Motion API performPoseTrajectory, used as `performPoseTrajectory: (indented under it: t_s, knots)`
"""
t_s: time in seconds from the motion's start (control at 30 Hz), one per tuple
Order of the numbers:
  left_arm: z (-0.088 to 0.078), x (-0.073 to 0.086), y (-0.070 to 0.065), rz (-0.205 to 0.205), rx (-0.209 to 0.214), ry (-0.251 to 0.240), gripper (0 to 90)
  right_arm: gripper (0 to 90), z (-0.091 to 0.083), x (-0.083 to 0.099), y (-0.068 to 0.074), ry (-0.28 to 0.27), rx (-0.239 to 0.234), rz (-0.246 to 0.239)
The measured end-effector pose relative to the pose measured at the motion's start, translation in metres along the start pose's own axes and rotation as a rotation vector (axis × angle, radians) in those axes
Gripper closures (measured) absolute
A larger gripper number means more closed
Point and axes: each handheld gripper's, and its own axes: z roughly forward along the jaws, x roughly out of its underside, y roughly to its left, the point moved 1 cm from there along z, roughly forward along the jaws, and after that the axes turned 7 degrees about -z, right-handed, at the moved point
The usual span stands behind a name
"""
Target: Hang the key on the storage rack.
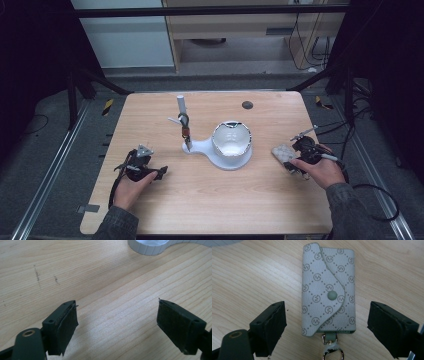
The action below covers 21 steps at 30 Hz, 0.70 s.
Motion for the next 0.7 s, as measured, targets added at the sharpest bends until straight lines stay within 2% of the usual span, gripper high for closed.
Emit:
performPoseTrajectory:
  t_s: [0.2, 0.4, 0.7]
  knots:
    - [0.002, 0.001, 0.0, 0.001, -0.003, 0.014, 14.8, 15.5, 0.006, -0.001, -0.001, 0.057, -0.018, 0.01]
    - [0.003, 0.002, 0.002, -0.016, -0.014, 0.027, 10.4, 15.9, 0.012, -0.002, -0.003, 0.083, -0.022, 0.0]
    - [0.004, 0.002, 0.002, -0.02, -0.018, 0.03, 9.1, 18.0, 0.018, 0.0, -0.005, 0.11, -0.042, 0.018]
